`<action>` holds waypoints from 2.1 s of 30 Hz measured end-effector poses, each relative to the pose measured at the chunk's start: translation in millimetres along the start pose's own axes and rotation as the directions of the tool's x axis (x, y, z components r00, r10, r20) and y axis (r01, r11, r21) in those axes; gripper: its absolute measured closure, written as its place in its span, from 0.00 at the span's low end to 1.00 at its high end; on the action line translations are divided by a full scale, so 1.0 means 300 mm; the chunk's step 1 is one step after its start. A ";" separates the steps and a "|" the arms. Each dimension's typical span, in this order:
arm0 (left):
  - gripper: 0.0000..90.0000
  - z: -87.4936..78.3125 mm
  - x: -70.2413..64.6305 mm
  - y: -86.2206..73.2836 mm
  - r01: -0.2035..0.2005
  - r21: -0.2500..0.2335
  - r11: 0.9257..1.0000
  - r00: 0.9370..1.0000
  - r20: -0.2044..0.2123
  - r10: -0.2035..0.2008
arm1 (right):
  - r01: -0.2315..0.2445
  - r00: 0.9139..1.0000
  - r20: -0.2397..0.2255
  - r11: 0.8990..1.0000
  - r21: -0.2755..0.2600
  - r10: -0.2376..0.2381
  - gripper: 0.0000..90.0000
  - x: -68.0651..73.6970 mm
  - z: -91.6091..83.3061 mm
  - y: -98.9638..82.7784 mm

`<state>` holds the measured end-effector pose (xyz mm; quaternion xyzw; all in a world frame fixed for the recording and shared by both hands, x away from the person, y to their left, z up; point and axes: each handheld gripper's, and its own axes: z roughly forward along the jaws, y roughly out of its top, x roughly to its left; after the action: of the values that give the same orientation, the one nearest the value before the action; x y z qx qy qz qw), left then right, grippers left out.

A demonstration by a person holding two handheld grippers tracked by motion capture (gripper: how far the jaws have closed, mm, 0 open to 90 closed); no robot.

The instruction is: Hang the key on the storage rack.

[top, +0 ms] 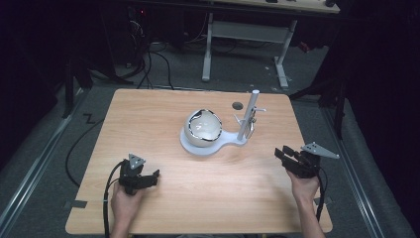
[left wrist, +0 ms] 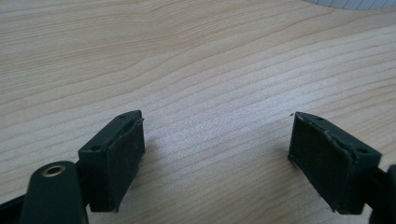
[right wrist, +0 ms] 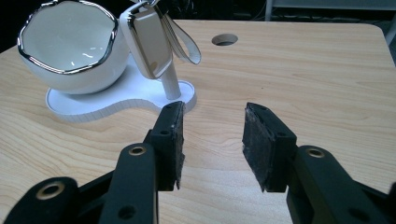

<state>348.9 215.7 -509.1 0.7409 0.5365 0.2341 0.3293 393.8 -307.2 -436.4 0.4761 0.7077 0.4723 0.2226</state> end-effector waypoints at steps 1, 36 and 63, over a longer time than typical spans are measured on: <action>0.21 0.000 0.000 0.000 0.000 0.000 1.000 1.000 0.000 0.000 | -0.003 1.000 0.000 1.000 0.004 0.003 0.65 -0.001 0.002 -0.002; 0.21 0.000 0.000 0.000 0.000 0.000 1.000 1.000 0.001 0.000 | -0.003 1.000 -0.004 0.998 0.069 0.003 0.66 0.027 0.128 -0.034; 0.21 0.000 0.000 0.000 0.000 0.000 1.000 1.000 0.000 0.000 | 0.035 0.999 0.035 0.987 0.154 -0.041 0.62 0.038 0.197 -0.095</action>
<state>348.9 215.7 -509.1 0.7409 0.5365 0.2340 0.3294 420.7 -273.0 -486.8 0.4871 0.7465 0.4030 0.2076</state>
